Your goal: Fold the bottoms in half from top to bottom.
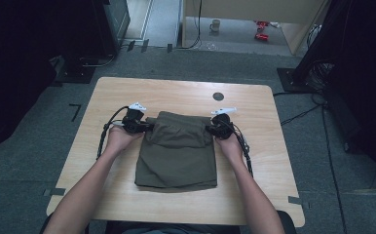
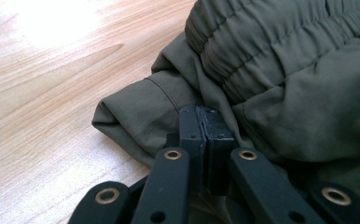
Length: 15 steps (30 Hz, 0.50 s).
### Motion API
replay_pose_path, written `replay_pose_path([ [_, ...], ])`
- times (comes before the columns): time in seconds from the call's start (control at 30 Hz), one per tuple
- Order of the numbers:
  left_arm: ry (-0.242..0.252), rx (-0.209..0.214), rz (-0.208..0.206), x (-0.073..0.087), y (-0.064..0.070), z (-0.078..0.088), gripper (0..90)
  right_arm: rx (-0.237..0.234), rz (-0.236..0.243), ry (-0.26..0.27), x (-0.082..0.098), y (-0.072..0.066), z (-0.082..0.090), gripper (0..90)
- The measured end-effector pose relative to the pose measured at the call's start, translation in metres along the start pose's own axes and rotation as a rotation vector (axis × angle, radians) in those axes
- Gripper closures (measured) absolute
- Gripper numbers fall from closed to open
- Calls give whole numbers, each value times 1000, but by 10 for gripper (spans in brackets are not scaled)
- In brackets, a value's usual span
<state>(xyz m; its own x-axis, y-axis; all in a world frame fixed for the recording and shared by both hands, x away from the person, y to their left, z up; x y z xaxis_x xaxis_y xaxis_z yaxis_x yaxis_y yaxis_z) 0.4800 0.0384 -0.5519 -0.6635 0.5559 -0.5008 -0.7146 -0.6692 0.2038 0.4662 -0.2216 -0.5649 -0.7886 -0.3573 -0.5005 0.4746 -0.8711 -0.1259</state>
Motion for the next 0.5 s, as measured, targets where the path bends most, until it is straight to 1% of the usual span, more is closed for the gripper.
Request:
replay_pose_path([
  [0.07, 0, -4, -7, 1, 0, -2, 899, -1, -4, 2, 0, 0, -1, 900],
  [0.13, -5, -6, -9, 2, 1, -4, 900, 6, 10, -2, 0, 0, -1, 900],
  [0.2, -7, -8, -12, 2, 2, -7, 900, 10, 8, 2, 0, -1, -2, 900],
  [0.33, -16, -22, -31, 2, 6, -11, 900, 8, 10, 14, 0, -2, -3, 900],
  [0.4, -13, -25, -29, 2, 7, -12, 900, -7, 7, 21, -1, -4, -4, 900],
  [0.43, -13, -24, -30, 2, 7, -12, 900, -7, 17, 28, -1, -6, -5, 900],
  [0.5, -3, -30, -35, 2, 7, -12, 900, -2, 20, 30, -2, -7, -5, 900],
])
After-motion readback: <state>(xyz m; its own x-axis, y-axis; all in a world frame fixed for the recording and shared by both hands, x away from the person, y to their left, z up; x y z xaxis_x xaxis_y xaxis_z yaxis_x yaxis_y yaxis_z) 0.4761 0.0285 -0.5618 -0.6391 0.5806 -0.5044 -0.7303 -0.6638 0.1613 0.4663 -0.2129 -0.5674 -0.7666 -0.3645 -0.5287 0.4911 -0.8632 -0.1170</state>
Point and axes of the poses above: each handheld gripper's, and its own axes: z roughly backward along the jaws, x roughly out of its underside, y roughly to its right, the point moved 8 cm from there along -z, roughly forward along the jaws, and after that the axes turned 13 degrees about -y, right-handed, at the moved point
